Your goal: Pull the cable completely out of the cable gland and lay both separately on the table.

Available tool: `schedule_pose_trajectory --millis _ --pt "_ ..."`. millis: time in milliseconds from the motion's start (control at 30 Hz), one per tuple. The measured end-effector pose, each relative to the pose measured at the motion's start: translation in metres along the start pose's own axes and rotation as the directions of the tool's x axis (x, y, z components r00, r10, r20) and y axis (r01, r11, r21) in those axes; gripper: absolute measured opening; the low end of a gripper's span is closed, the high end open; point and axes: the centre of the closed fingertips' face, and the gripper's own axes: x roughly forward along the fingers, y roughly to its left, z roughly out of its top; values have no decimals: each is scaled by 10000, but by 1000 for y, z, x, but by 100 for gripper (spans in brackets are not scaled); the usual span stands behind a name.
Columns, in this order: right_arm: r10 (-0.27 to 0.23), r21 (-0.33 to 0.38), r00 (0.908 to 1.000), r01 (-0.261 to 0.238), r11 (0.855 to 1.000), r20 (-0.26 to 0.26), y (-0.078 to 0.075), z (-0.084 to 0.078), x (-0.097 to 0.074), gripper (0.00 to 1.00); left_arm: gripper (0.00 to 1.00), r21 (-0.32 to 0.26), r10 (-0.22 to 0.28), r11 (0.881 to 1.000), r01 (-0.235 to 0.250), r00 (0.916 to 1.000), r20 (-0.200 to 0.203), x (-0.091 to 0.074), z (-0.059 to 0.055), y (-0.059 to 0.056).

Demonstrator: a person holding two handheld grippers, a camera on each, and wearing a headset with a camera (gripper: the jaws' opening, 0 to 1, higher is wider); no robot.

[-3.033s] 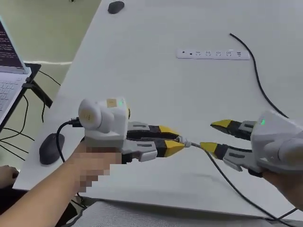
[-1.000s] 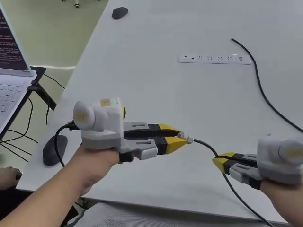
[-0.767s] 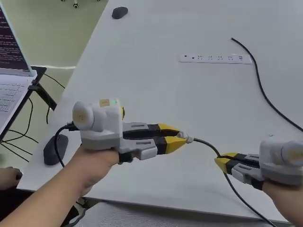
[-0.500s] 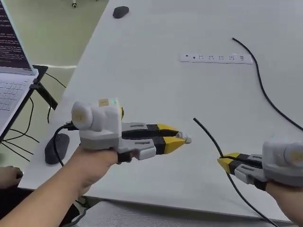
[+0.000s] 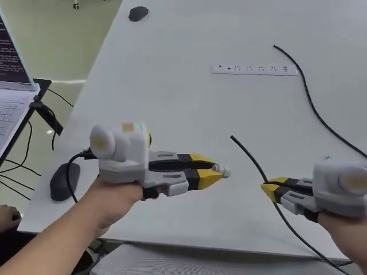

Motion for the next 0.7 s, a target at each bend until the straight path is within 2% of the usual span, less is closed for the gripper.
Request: schedule_pose_trajectory --millis 167,400,533,600,700 --pt "-157 -330 9997 150 9993 -205 3 13 5 0 15 38 -132 9999 132 9999 -1 -5 -4 3" --pt "-283 -660 9979 245 9975 -584 7 25 16 0 15 208 -163 9996 164 9999 -51 -13 -16 9" --pt "-314 -945 9960 234 9952 -839 10 30 26 0 15 50 -93 9999 93 9999 79 -21 -26 15" --pt "-293 -1064 9955 196 9941 -905 12 33 30 0 15 30 -57 10000 57 10000 19 -25 -31 18" --pt "-239 -1601 9939 65 9871 -1073 17 37 39 0 15 -15 116 9999 -116 9999 -78 -35 -39 28"
